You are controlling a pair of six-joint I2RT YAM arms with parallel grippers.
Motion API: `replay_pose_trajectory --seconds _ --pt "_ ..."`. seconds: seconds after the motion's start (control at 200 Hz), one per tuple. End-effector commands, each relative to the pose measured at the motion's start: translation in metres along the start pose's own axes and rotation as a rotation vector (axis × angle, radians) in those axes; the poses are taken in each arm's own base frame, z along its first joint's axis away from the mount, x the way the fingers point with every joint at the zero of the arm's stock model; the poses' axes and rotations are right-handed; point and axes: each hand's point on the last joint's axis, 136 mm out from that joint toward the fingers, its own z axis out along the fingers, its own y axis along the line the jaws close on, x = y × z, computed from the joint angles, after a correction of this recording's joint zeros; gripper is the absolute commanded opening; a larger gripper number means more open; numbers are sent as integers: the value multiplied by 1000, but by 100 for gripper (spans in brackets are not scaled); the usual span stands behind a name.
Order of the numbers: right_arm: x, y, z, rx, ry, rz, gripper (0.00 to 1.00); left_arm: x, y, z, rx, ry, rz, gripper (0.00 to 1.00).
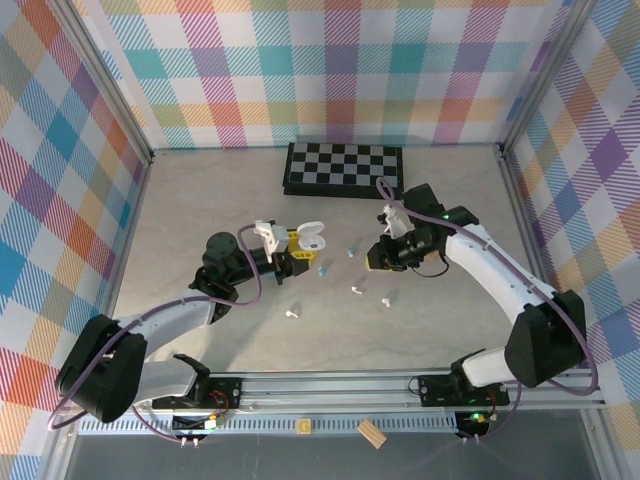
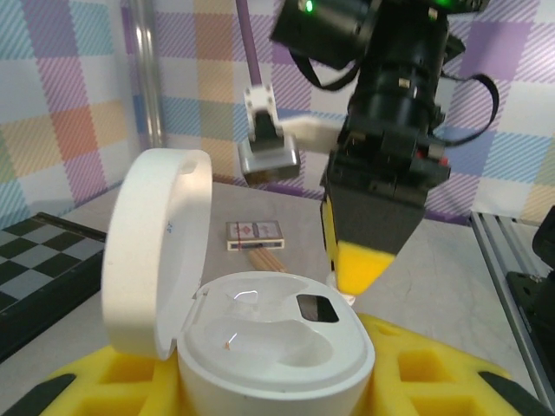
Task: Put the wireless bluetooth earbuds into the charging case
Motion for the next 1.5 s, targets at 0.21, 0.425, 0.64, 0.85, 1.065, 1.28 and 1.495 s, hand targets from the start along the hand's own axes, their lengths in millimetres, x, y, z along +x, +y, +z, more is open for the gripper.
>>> replay_pose_trajectory --seconds 0.21,0.425,0.64,0.85,1.065,1.28,1.495 --pt "-7 68 -29 -176 -64 -162 18 -3 -16 27 112 4 97 35" --pt "-10 95 -41 -280 -89 -208 18 0 -26 31 174 18 104 34" --pt "-10 108 -41 -310 -79 -243 18 1 -36 35 219 29 109 34" --pt "-11 110 -37 -318 -74 -248 18 0 -39 38 237 27 111 34" --pt "-11 106 -30 -309 -67 -242 18 -3 -43 38 253 13 106 34" --pt "-10 93 -19 -271 -46 -233 19 -9 -44 38 254 0 108 34" --pt "-6 90 -15 -272 -25 -213 19 -11 -40 39 226 -12 100 34"
